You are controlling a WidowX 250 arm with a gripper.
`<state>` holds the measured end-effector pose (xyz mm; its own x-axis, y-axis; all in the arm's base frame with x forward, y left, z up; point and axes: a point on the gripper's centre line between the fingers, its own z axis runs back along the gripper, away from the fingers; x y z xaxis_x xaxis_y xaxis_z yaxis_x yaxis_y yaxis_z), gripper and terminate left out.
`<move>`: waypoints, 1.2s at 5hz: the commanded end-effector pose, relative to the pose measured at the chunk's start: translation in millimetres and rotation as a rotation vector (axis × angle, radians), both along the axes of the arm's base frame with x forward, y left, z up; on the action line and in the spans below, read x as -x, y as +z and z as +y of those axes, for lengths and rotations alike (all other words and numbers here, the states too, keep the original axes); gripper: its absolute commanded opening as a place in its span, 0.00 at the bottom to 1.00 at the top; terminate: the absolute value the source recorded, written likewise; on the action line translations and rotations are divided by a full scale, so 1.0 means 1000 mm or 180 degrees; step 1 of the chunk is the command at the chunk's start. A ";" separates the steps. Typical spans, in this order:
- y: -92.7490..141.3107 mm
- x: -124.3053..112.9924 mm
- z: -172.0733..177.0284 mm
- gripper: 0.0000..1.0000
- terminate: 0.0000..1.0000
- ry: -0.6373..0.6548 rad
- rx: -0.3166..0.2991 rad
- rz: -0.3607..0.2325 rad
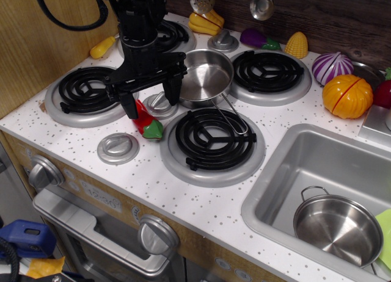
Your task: Put pepper in pot or pan
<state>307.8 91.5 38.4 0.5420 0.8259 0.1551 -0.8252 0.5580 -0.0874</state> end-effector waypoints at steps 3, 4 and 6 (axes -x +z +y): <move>-0.039 0.007 0.022 1.00 0.00 0.0009 0.0247 -0.0109; -0.040 0.007 0.026 0.00 0.00 0.0035 0.0218 -0.0110; 0.015 -0.005 0.010 0.00 0.00 -0.0001 -0.0190 -0.0126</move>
<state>324.9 91.9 55.0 0.5621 0.7953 0.2270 -0.8094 0.5854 -0.0467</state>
